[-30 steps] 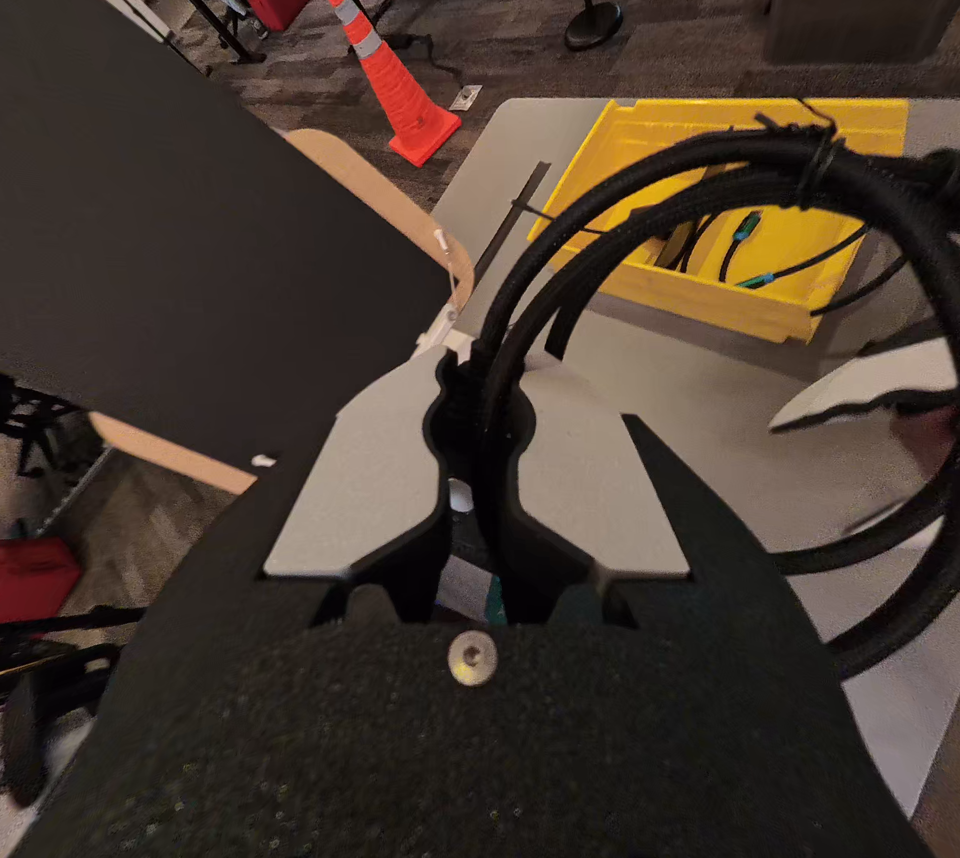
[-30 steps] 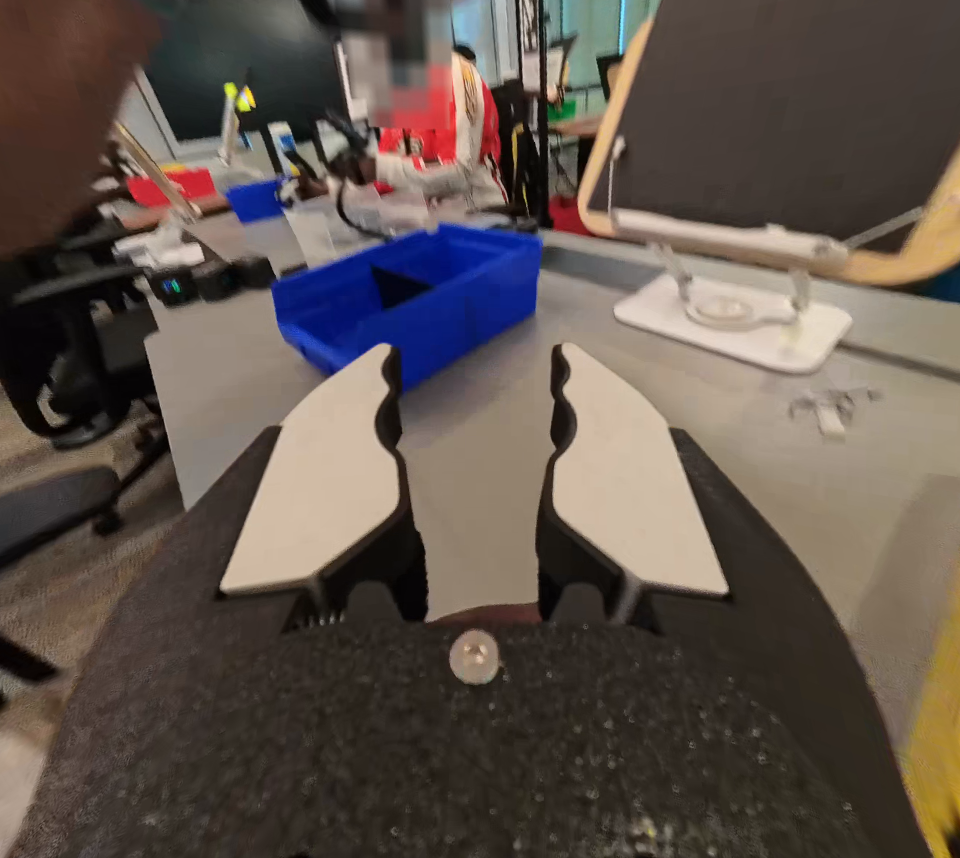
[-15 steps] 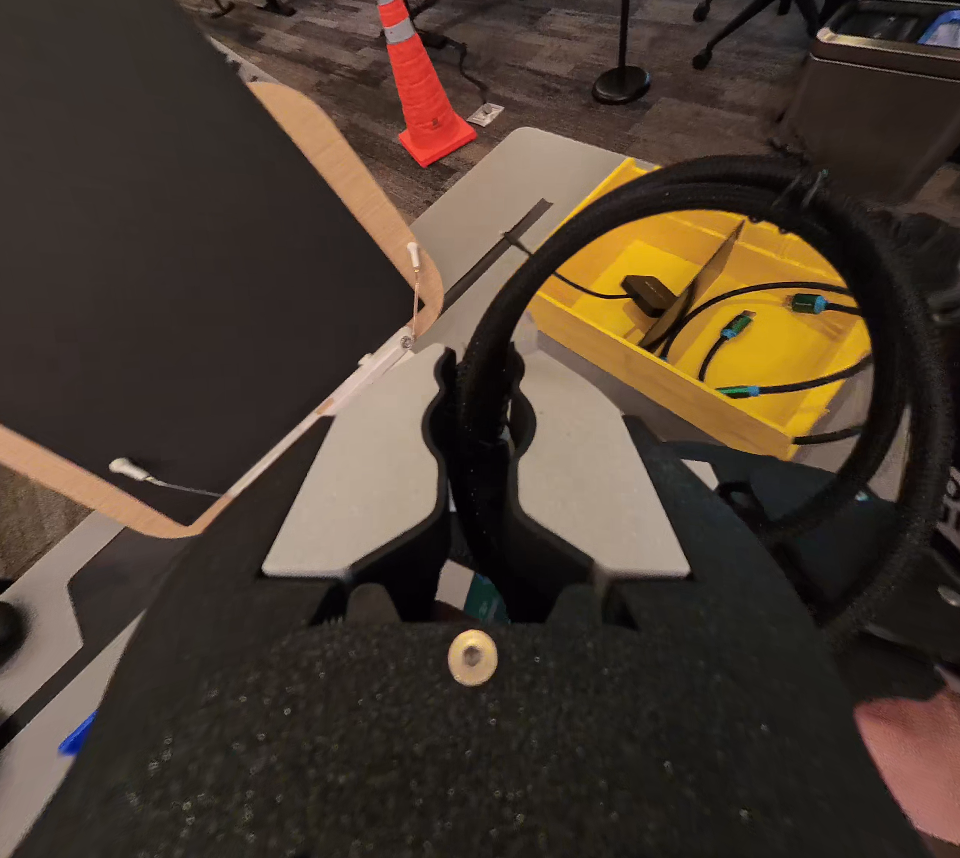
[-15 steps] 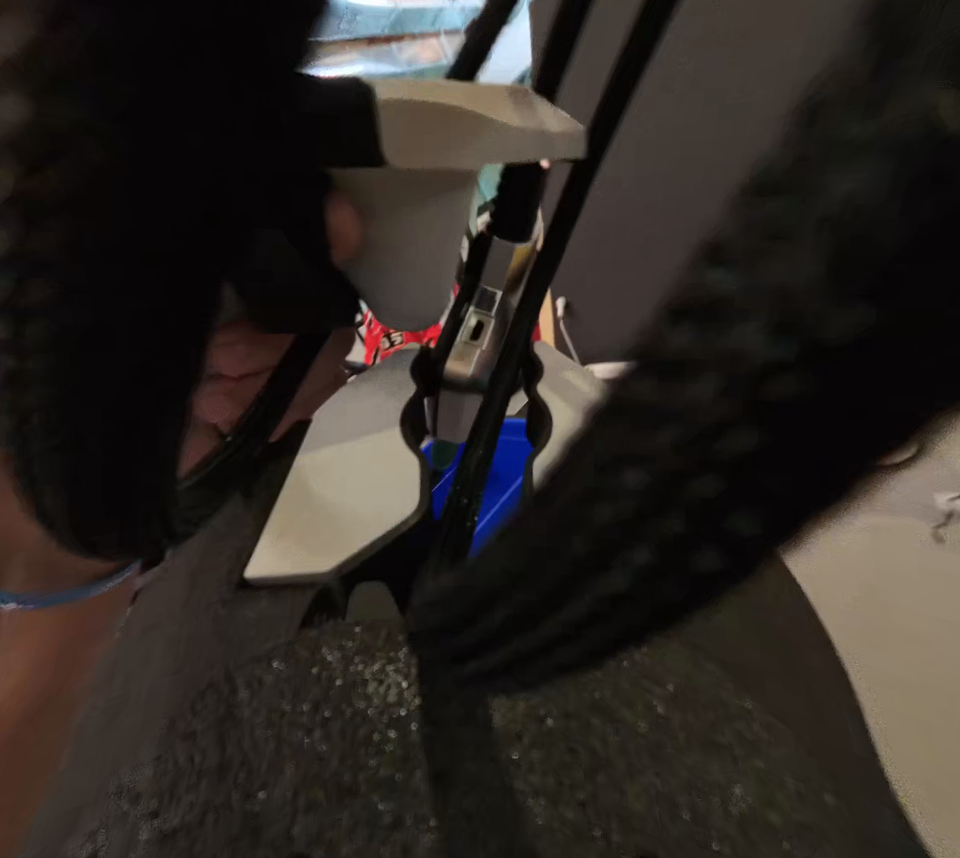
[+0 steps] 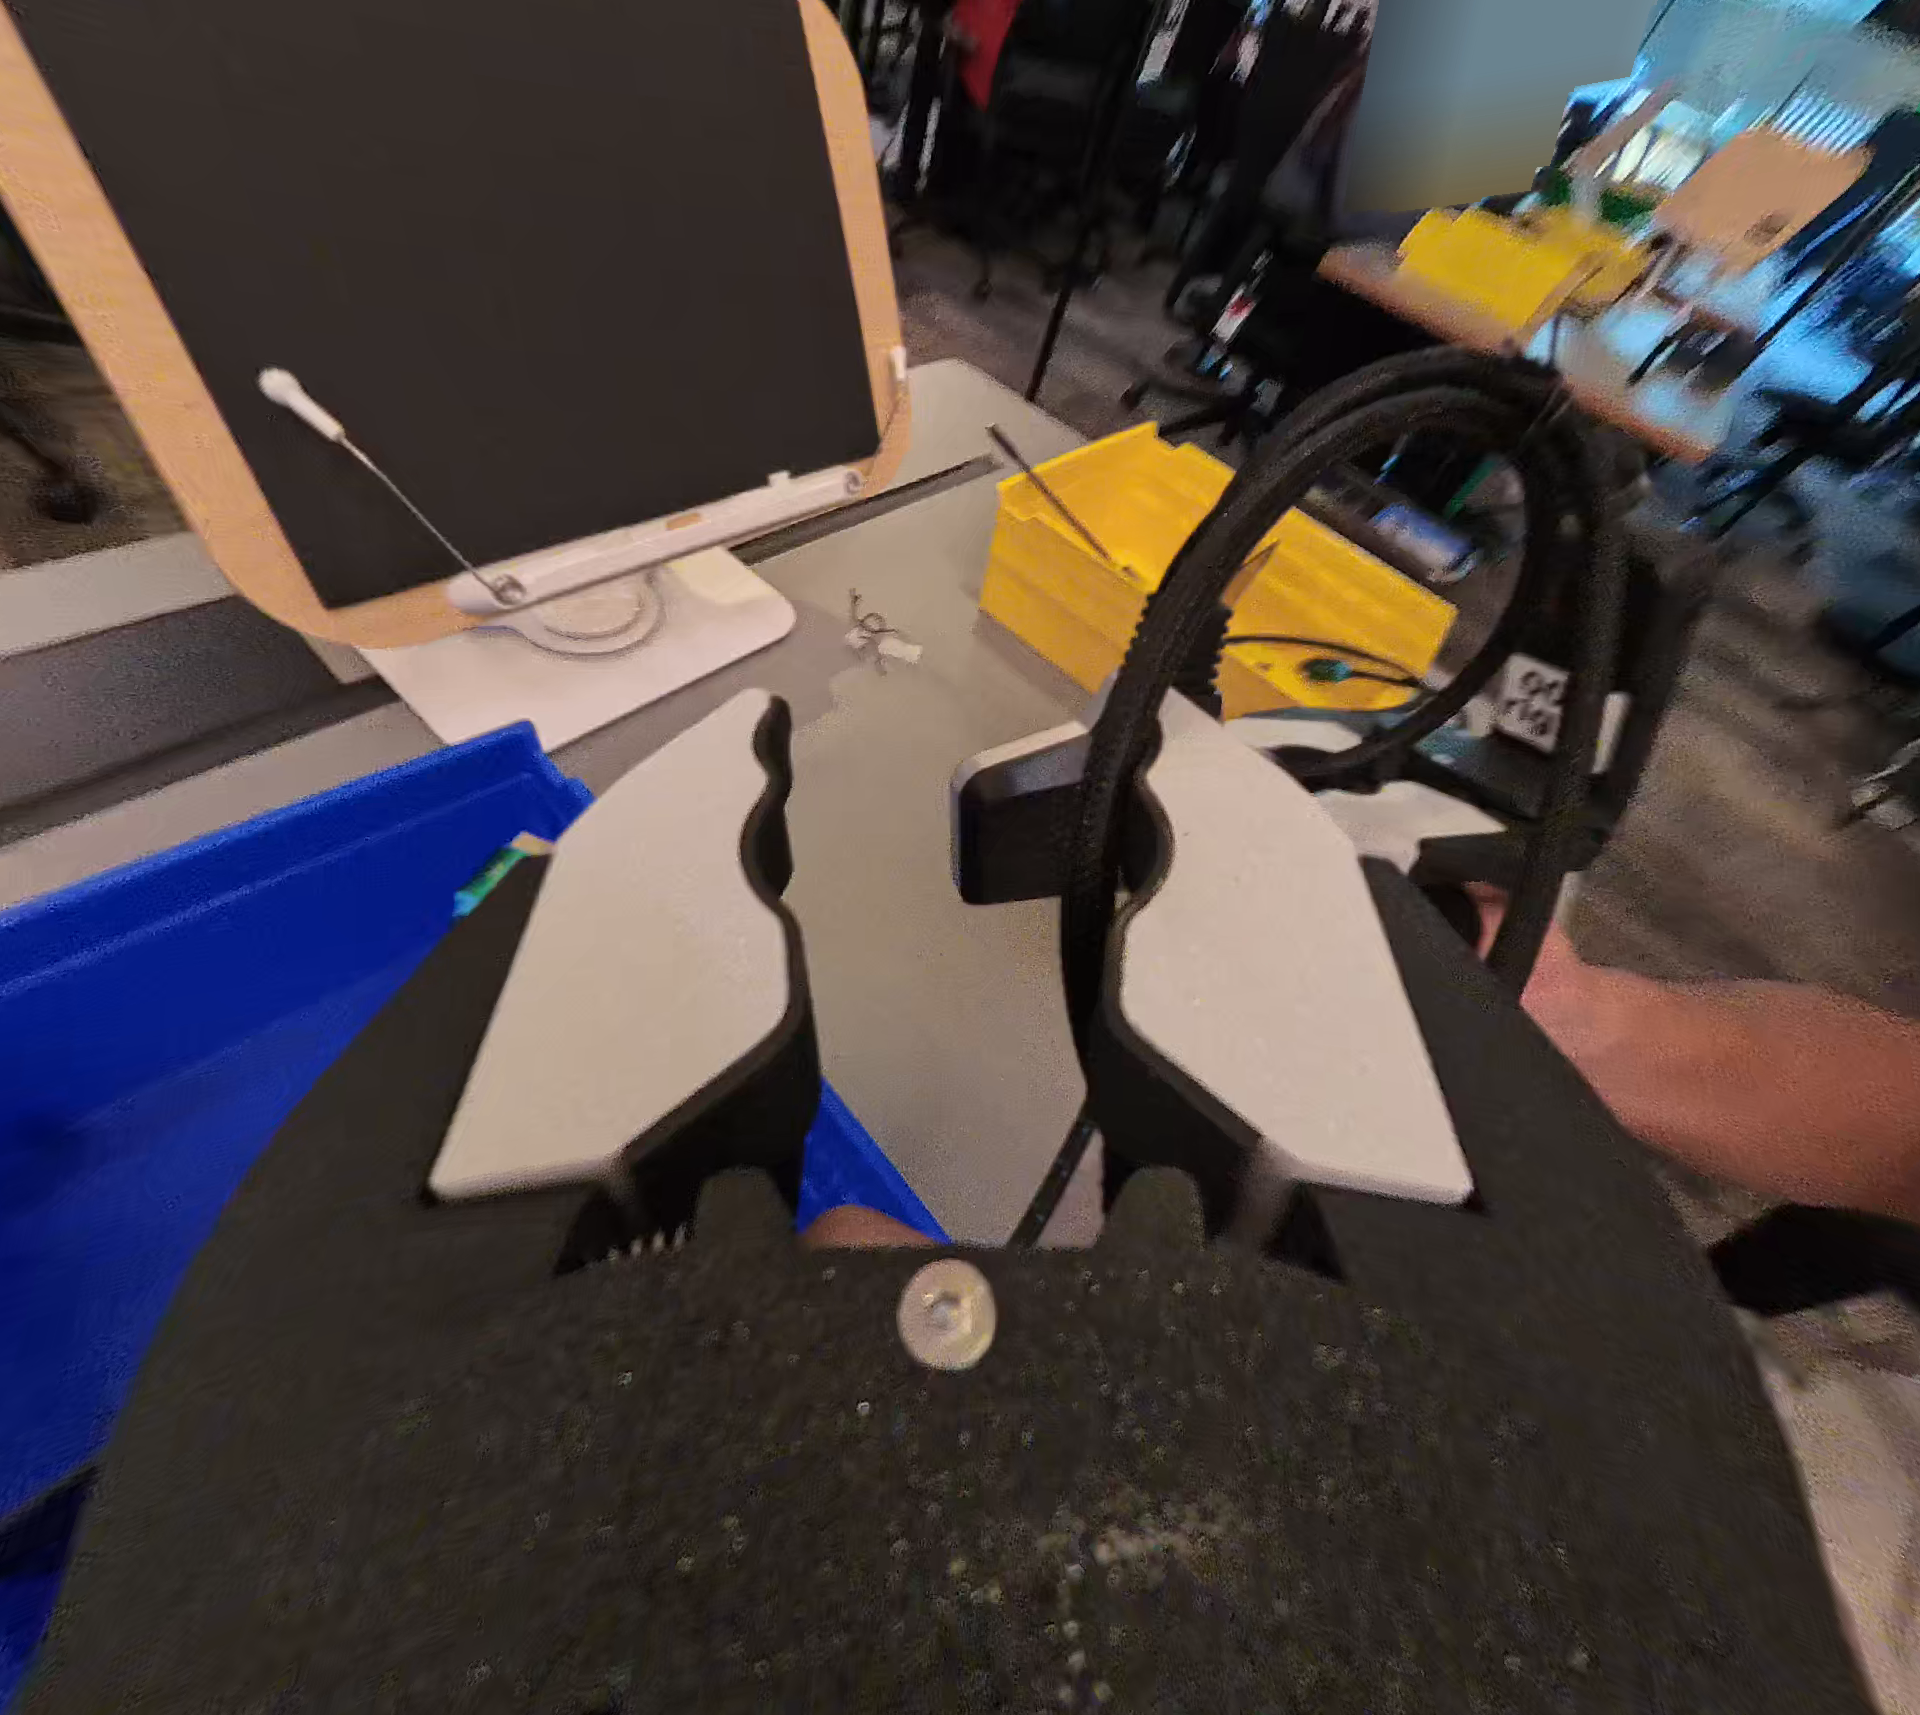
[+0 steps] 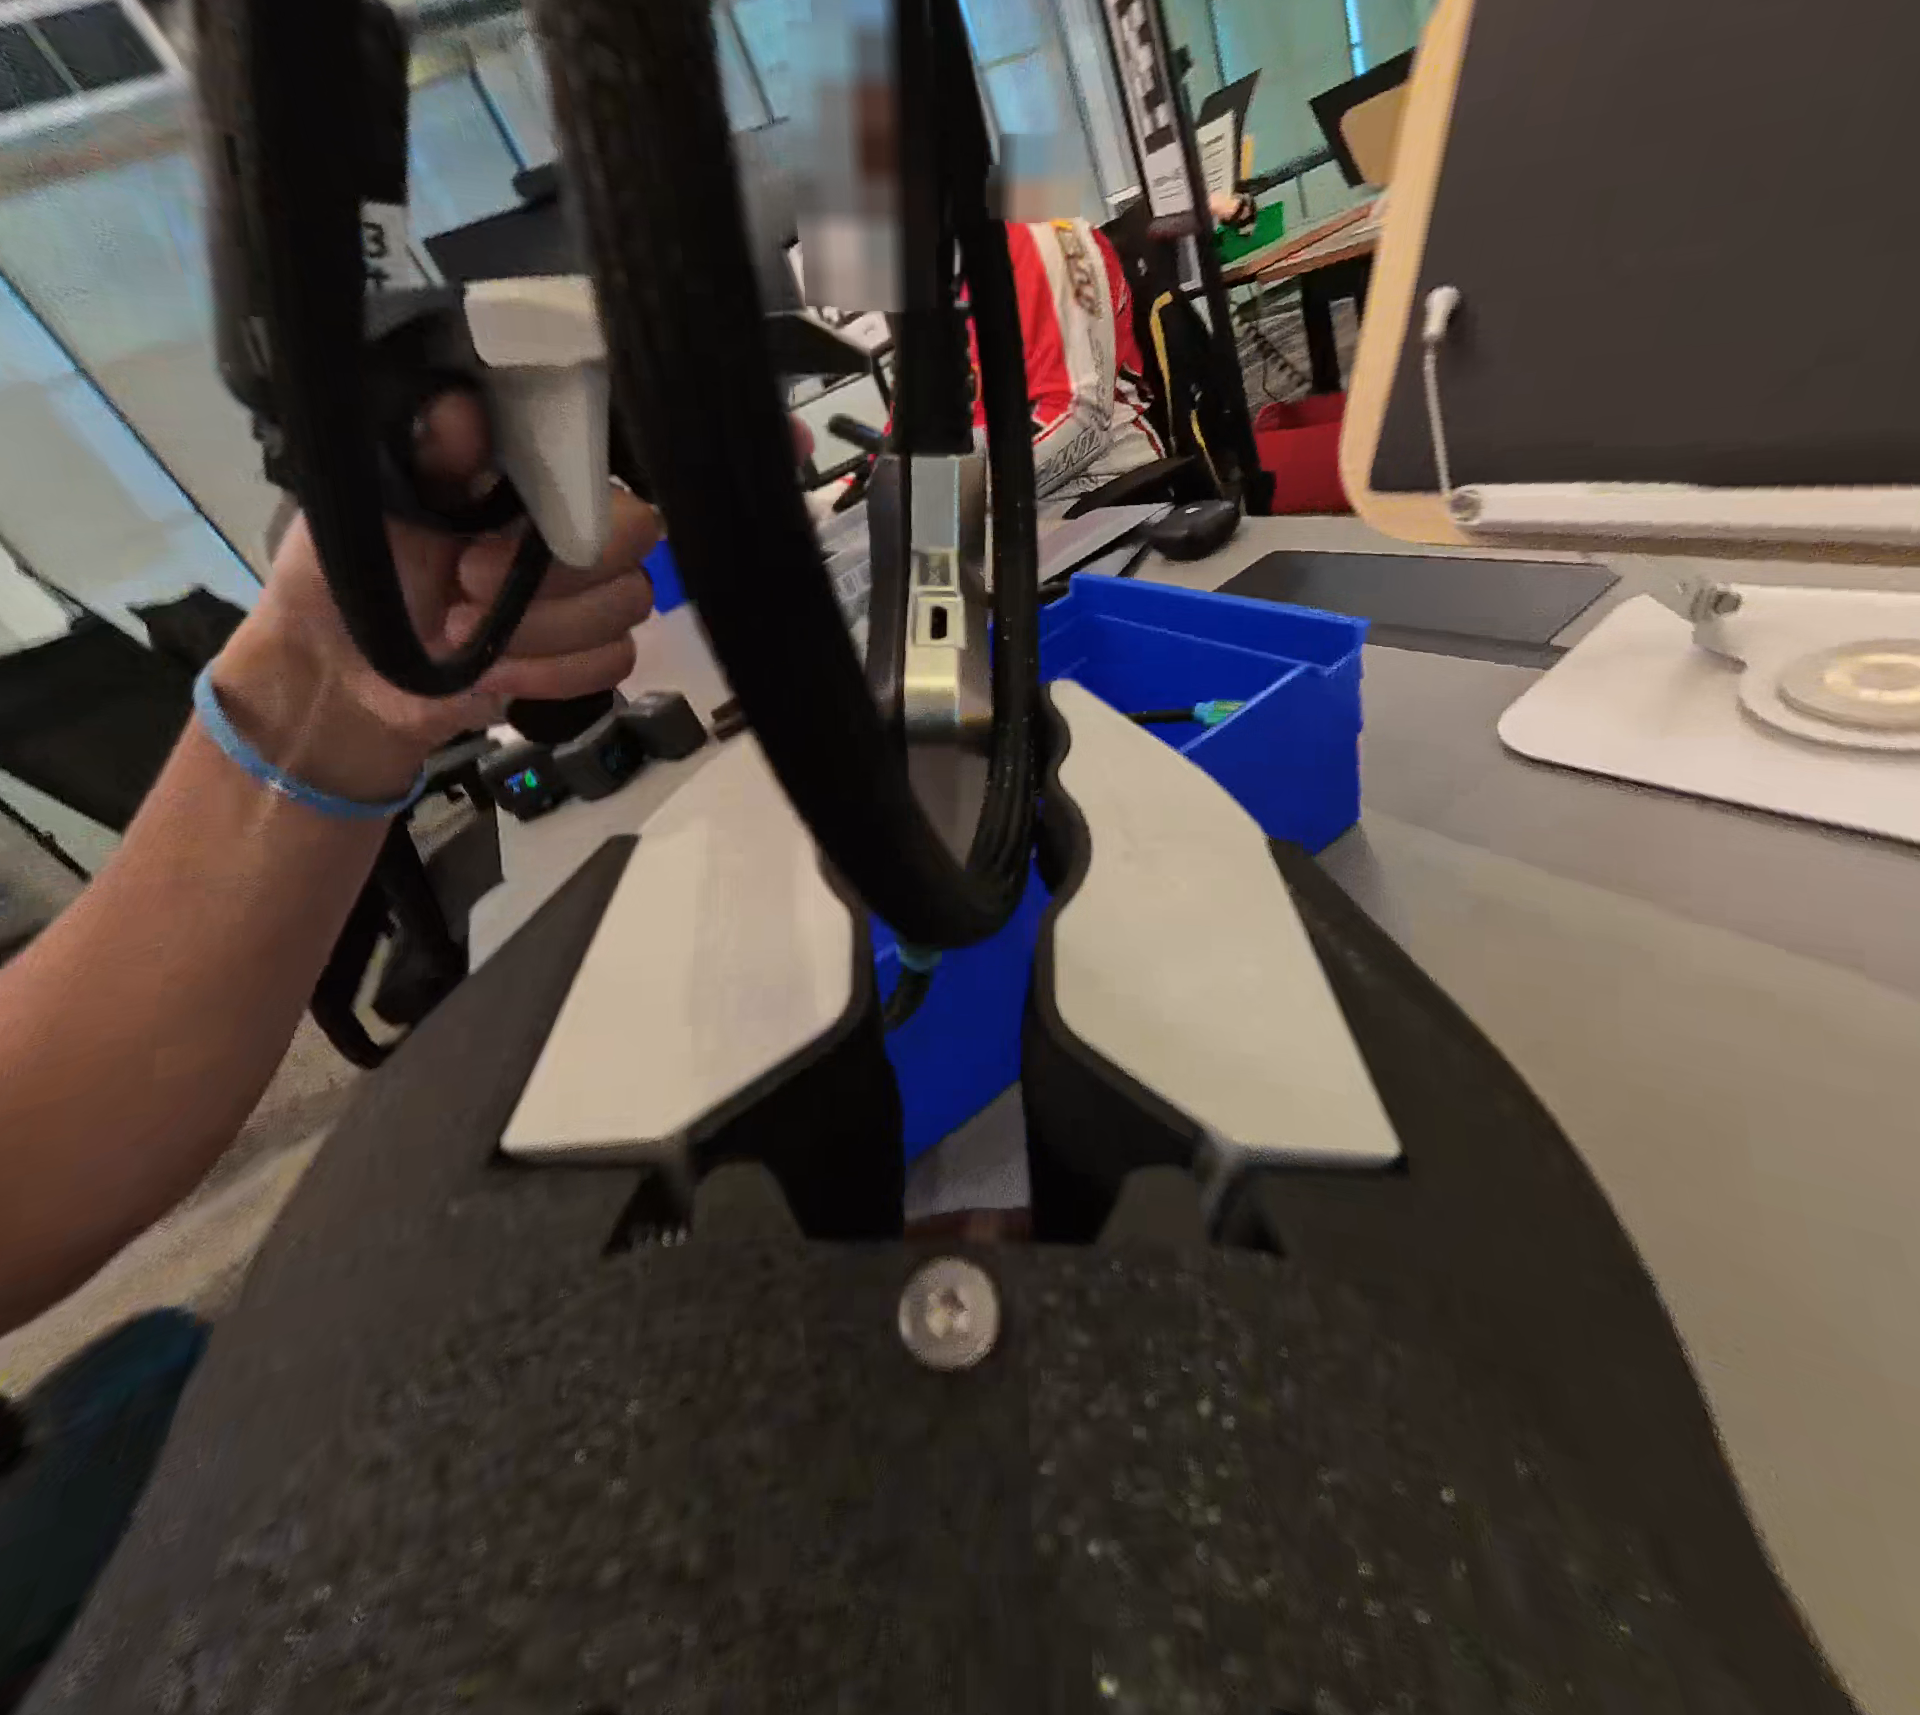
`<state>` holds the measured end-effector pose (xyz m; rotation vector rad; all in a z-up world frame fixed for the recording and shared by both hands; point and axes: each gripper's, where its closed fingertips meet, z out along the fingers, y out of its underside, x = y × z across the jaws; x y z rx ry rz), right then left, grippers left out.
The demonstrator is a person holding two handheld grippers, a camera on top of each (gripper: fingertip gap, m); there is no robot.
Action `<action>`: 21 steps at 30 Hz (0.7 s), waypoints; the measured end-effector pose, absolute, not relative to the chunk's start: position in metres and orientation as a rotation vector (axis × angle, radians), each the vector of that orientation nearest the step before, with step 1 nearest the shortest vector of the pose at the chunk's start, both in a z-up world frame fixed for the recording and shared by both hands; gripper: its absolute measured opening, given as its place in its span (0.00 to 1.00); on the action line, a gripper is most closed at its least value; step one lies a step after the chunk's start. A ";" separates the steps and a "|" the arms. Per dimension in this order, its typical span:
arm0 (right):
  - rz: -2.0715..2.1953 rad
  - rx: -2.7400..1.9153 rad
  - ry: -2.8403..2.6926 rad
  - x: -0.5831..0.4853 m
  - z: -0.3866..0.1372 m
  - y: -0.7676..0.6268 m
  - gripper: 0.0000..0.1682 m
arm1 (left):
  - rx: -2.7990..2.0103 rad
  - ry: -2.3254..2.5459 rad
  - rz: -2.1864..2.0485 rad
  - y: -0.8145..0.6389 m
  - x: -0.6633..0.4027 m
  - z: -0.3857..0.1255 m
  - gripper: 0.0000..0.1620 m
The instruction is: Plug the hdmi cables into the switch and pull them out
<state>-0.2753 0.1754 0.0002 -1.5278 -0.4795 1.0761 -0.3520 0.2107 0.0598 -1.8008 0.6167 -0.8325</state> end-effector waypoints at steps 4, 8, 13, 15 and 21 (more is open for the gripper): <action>1.065 -1.517 -0.548 -0.288 -0.004 0.167 0.17 | -1.667 0.498 -0.989 0.201 -0.367 0.074 0.43; 1.091 -1.575 -0.468 -0.280 -0.015 0.171 0.17 | -1.446 0.350 -1.339 0.191 -0.364 0.116 0.36; 1.306 -1.576 -0.215 -0.242 -0.032 0.183 0.17 | -1.675 0.214 -1.102 0.245 -0.404 0.084 0.22; 1.369 -1.540 -0.177 -0.229 -0.033 0.183 0.17 | -1.950 0.346 -0.711 0.279 -0.424 0.016 0.22; 1.407 -1.547 -0.153 -0.219 -0.047 0.181 0.17 | -2.535 0.699 -0.173 0.308 -0.454 -0.127 0.26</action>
